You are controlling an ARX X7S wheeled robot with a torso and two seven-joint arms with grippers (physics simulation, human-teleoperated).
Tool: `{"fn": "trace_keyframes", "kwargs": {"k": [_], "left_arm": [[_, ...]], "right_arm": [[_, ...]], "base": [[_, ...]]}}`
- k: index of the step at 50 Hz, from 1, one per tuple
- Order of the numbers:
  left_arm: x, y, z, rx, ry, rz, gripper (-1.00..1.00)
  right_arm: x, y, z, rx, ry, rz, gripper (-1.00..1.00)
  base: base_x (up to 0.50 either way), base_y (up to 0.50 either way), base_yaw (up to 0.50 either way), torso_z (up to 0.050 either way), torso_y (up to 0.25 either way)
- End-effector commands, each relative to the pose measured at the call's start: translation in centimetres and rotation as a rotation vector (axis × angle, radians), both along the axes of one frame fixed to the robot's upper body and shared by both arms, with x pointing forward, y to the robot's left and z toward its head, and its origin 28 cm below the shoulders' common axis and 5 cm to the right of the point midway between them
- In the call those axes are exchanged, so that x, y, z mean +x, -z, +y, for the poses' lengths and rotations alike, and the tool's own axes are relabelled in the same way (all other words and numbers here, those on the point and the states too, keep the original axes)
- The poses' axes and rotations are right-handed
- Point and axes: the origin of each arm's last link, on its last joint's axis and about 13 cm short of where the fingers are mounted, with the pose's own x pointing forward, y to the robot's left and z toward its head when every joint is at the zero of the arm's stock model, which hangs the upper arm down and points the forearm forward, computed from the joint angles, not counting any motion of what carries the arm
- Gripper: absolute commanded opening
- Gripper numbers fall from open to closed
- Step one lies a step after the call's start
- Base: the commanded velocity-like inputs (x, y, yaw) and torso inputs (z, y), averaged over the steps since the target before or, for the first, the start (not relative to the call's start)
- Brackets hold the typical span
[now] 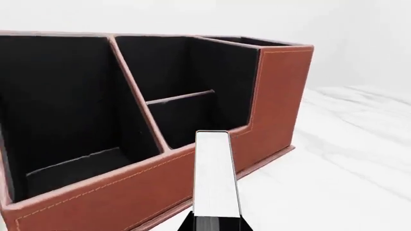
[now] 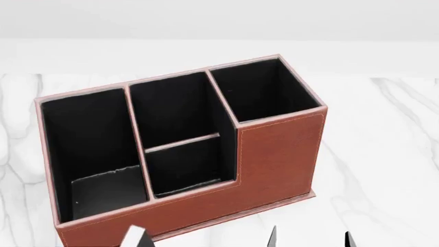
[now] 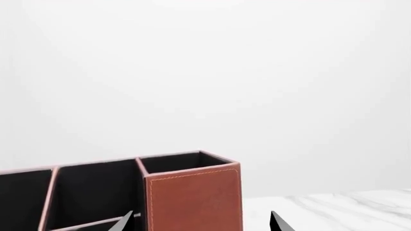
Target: Pick up the book and place it in the left compartment of the caddy.
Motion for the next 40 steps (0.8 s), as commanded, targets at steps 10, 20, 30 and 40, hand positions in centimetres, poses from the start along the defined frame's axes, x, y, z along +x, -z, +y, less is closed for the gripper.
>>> {"fn": "trace_keyframes", "kwargs": {"k": [10, 20, 30, 40], "left_arm": [[1.2, -1.4, -0.3, 0.025, -0.191, -0.070, -1.00], [2.6, -2.4, -0.6, 0.027, -0.277, -0.063, -1.00], [3.9, -4.1, -0.9, 0.033, -0.350, -0.081, -1.00], [4.9, -5.5, -1.2, 0.032, -0.384, -0.092, -1.00]], "right_arm": [[0.1, 0.0, 0.0, -0.003, 0.002, 0.005, 1.00], [0.2, 0.0, 0.0, -0.003, 0.002, 0.006, 1.00], [0.2, 0.0, 0.0, 0.001, 0.001, 0.007, 1.00], [0.1, 0.0, 0.0, 0.001, 0.000, 0.007, 1.00]], "base": [[0.00, 0.00, 0.00, 0.000, 0.001], [0.00, 0.00, 0.00, 0.000, 0.001], [0.00, 0.00, 0.00, 0.000, 0.001], [0.00, 0.00, 0.00, 0.000, 0.002]]}}
